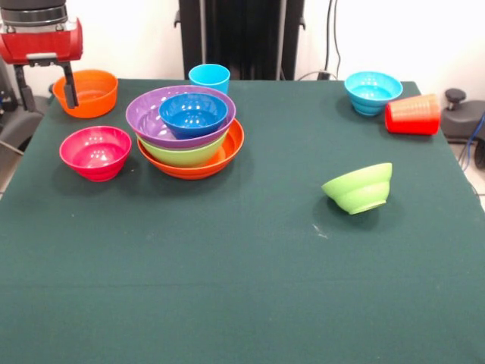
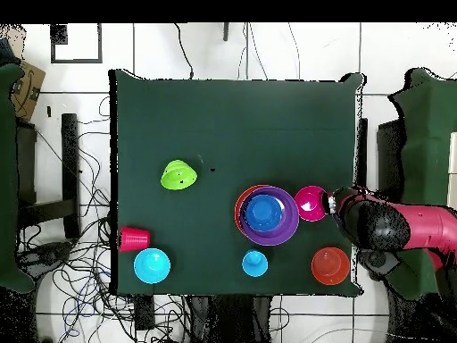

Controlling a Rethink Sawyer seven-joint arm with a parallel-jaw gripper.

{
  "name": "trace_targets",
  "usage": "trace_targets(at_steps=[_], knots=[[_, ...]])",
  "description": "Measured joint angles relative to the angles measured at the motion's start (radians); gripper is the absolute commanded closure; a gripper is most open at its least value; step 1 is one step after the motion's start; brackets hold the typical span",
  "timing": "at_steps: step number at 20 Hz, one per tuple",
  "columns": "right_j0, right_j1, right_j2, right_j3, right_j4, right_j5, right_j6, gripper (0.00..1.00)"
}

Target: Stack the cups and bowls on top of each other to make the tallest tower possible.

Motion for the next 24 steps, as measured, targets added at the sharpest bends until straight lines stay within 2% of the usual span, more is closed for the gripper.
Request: trace_targets(at_steps=[24], knots=[[0.000, 0.000, 0.010, -0.024, 0.006, 0.000, 0.000, 0.00]])
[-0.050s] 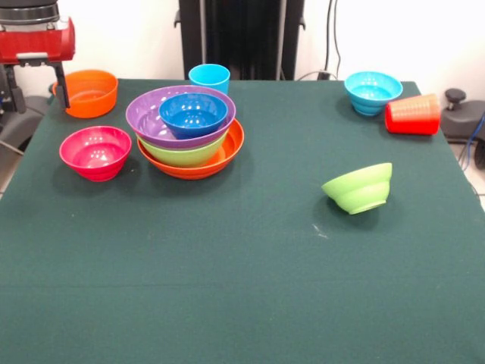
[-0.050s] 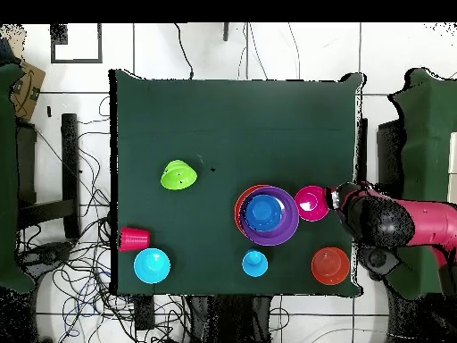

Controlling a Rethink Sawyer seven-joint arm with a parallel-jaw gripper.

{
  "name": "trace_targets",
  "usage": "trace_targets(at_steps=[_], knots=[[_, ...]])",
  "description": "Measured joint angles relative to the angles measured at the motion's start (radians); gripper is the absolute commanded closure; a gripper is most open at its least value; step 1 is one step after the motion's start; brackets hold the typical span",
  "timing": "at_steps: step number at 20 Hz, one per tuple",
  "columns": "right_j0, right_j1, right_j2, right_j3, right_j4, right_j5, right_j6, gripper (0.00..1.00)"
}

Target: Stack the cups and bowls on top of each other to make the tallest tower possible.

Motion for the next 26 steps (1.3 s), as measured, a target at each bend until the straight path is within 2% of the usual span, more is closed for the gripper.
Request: trace_targets(at_steps=[18, 26], knots=[[0.009, 0.075, 0.011, -0.005, -0.002, 0.000, 0.000, 0.00], [0.006, 0.080, 0.018, -0.005, -0.004, 0.000, 0.000, 0.00]])
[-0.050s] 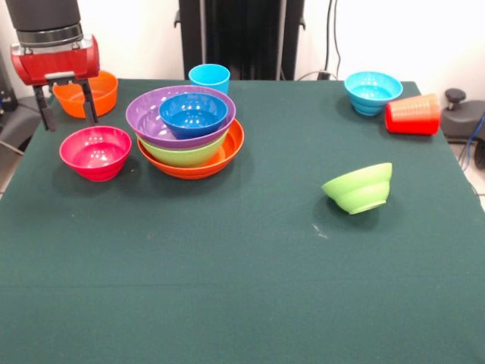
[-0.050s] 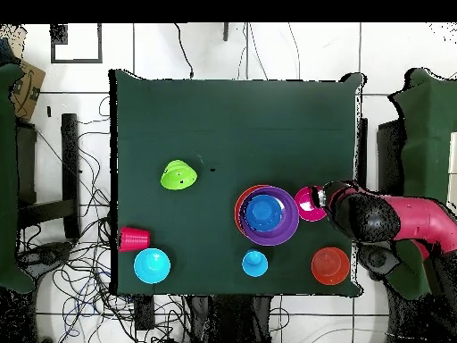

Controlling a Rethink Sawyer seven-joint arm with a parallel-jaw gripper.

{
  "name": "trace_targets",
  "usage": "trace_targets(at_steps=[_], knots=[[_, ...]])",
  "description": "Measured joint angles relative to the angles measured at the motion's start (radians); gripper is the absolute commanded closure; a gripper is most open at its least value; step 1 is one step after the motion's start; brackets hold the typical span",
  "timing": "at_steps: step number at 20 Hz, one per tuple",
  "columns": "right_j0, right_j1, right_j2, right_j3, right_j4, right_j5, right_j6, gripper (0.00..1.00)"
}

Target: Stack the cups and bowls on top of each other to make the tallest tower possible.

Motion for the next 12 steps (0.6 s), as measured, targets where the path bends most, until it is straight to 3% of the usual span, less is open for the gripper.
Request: trace_targets(at_steps=[12], knots=[[-0.003, 0.002, 0.012, 0.000, -0.005, 0.000, 0.000, 0.00]])
